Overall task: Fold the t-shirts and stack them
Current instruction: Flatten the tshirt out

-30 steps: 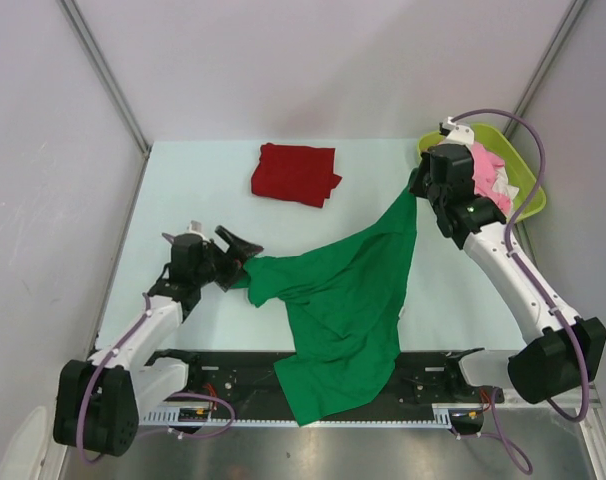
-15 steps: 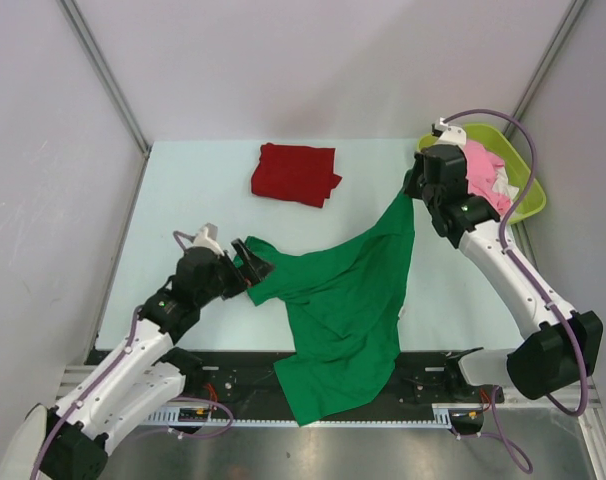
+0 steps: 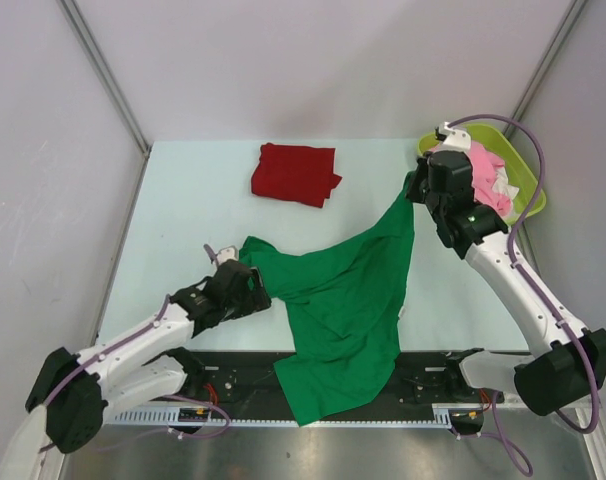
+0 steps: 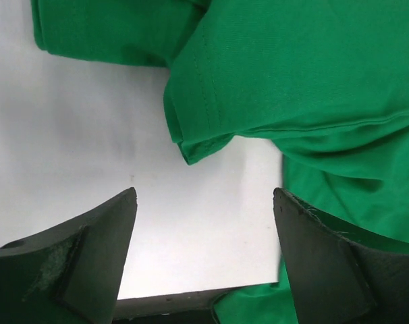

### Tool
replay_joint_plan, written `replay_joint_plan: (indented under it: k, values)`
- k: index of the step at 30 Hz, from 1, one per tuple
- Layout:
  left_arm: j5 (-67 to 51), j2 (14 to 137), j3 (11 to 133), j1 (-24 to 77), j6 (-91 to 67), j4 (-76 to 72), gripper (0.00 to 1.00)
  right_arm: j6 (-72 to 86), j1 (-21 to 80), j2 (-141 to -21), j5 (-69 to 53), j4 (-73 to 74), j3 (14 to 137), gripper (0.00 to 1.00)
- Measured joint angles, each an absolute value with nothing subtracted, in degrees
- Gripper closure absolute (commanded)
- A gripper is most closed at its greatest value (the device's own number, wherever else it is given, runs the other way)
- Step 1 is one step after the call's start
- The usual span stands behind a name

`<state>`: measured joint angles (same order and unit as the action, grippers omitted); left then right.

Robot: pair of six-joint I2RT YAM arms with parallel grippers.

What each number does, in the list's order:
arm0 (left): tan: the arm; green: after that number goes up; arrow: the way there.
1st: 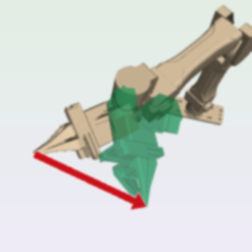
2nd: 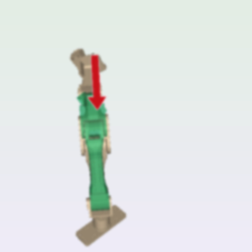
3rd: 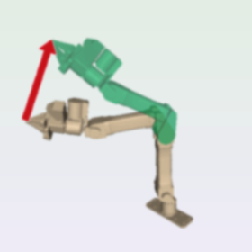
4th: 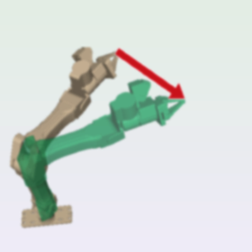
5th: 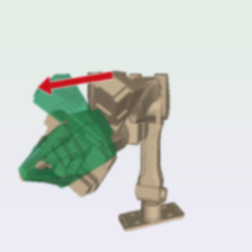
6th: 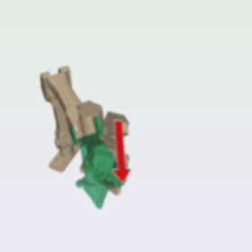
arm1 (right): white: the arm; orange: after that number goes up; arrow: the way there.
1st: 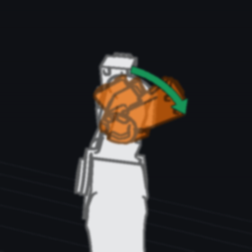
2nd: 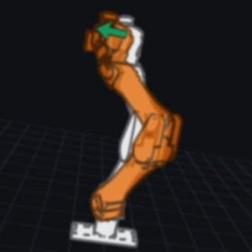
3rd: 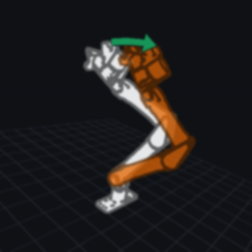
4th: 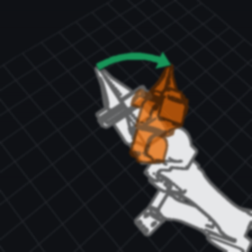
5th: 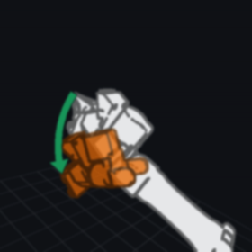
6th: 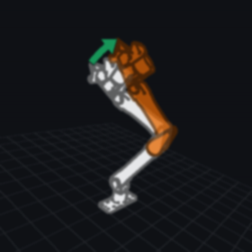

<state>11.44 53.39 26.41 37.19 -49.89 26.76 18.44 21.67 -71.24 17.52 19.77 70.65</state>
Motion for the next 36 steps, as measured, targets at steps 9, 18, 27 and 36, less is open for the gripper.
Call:
replay_joint_plan:
  k: [9, 18, 27, 36]
  values:
    - [21.9, 71.4, 39.5, 48.7, -46.0, 32.1, 0.23, 18.6, 21.6, -69.3, 17.4, 19.7, 65.9, 1.0]
    - [32.5, 86.8, 52.9, 56.5, -39.1, 39.8, 0.17, 19.6, 20.8, -65.2, 15.9, 19.3, 62.2, 1.0]
    - [34.9, 88.1, 51.8, 55.6, -30.7, 39.0, 0.17, 19.7, 20.0, -63.5, 13.8, 18.6, 60.2, 1.0]
    - [32.2, 86.6, 46.5, 52.6, -28.4, 34.6, 0.19, 19.7, 19.4, -63.5, 12.4, 18.4, 59.9, 1.0]
